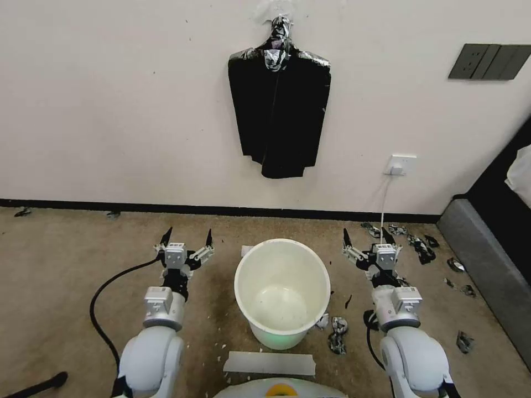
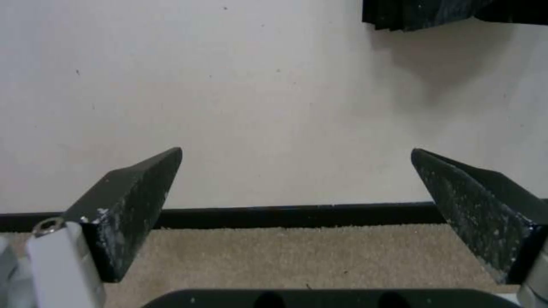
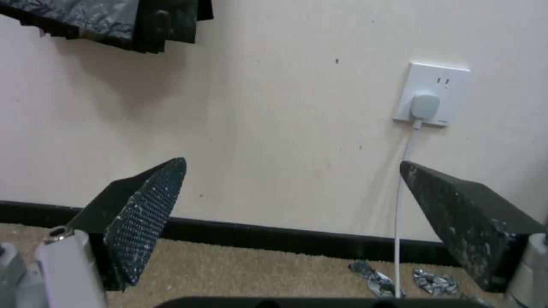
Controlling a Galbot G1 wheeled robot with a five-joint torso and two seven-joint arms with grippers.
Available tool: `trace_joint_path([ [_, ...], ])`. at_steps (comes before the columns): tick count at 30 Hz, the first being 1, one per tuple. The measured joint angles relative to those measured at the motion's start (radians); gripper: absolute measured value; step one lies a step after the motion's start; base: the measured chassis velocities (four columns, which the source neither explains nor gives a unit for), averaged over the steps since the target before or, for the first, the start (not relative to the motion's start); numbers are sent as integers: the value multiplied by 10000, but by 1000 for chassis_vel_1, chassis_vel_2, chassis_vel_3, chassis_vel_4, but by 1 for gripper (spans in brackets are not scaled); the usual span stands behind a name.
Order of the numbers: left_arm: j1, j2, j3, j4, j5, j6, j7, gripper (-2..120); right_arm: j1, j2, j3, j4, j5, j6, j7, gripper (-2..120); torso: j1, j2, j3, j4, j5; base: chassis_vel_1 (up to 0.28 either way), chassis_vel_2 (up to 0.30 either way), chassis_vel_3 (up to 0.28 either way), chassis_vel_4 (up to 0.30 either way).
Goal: Place a trash bag onto the trash bin.
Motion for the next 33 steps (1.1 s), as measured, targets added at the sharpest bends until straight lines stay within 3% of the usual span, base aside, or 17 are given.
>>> trace_joint_path([
  [28, 11, 3, -13, -5, -10, -1, 0, 100, 1, -2, -3, 0, 0, -1, 2, 100, 0, -1, 0, -1, -1, 0, 0, 0, 0],
  [32, 606, 325, -764, -729, -761, -273, -310, 100, 273, -434, -445, 152, 152, -218, 379, 100, 0, -1, 0, -7, -3, 0, 0, 0, 0],
  [33, 1032, 568, -1314, -1263, -1304, -502, -554, 100, 593, -887, -921, 369, 328, -437, 747, 100, 0, -1, 0, -1, 5, 0, 0, 0, 0],
])
